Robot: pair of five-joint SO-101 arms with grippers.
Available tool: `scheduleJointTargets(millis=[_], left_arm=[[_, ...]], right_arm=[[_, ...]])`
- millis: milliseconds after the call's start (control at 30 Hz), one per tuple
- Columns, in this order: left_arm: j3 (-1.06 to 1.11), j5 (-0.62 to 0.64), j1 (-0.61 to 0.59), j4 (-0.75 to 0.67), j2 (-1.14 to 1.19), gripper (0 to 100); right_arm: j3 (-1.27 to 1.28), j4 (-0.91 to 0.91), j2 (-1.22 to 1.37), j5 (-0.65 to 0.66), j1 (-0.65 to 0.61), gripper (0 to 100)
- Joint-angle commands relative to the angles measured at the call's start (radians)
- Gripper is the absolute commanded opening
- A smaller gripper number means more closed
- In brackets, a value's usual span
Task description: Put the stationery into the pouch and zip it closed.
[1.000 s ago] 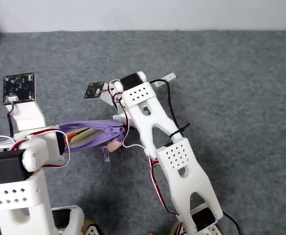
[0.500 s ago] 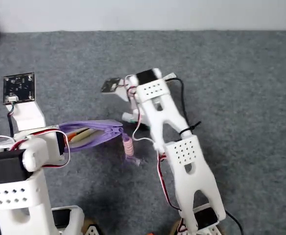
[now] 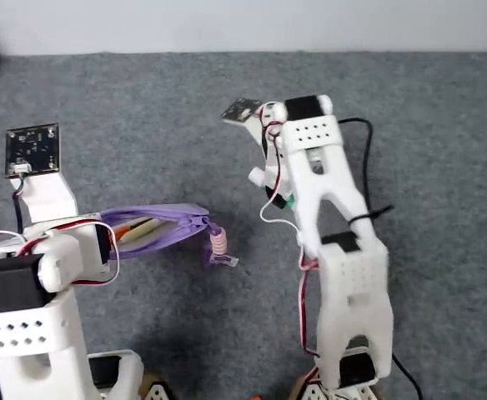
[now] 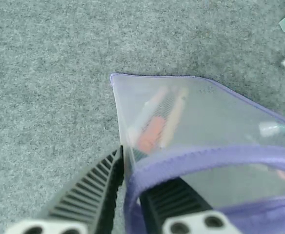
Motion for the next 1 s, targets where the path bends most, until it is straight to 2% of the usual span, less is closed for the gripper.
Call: scheduleJointTargets(millis=[0, 233, 433, 567, 700, 867, 967], left_arm=[[-0.001, 0.012, 0.003, -0.029, 0.006, 1], [-0.001, 0.012, 0.005, -0.077, 0.014, 1], [-0.054, 0.012, 0.005, -0.064, 0.172, 1], [-0.163, 0.012, 0.005, -0.060, 0.272, 1], [-0.237, 0.012, 0.005, -0.061, 0.345, 1], [-0.308, 0.012, 0.005, -0.064, 0.414, 1], [-0.341, 0.035, 0.005, -0.066, 0.445, 1]], right_arm=[[0.176, 0.042, -0.326, -0.107, -0.007, 0.9], [0.370, 0.041, -0.731, -0.287, -0.114, 1.3], [0.379, 0.024, -0.941, -0.448, -0.254, 1.0], [0.379, -0.050, -1.026, -0.657, -0.358, 1.0], [0.379, -0.199, -1.089, -0.898, -0.453, 0.9], [0.400, -0.423, -1.101, -0.914, -0.549, 0.9], [0.502, -0.588, -1.102, -0.911, -0.570, 0.9]])
